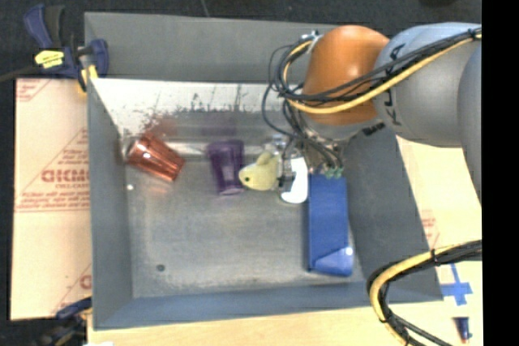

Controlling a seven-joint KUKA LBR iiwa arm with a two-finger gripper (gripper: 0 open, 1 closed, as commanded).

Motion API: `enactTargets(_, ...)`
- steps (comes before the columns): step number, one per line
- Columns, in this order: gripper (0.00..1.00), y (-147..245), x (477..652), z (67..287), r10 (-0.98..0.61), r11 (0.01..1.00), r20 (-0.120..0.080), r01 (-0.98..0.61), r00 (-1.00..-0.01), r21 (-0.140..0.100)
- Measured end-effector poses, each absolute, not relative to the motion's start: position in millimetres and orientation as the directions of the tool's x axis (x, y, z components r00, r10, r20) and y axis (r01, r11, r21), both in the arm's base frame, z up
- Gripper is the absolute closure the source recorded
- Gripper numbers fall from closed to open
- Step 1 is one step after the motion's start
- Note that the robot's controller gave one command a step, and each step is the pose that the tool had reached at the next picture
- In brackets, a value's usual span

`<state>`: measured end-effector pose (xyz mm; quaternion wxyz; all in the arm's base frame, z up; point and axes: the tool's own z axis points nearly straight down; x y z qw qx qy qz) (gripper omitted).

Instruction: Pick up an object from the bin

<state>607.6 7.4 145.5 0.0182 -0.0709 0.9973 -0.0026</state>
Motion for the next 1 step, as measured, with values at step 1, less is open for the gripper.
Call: enactTargets(1,1.00,-13.6,591.7,212.3,-0.169,0.986,-0.028,-0.169,-0.985,-0.009)
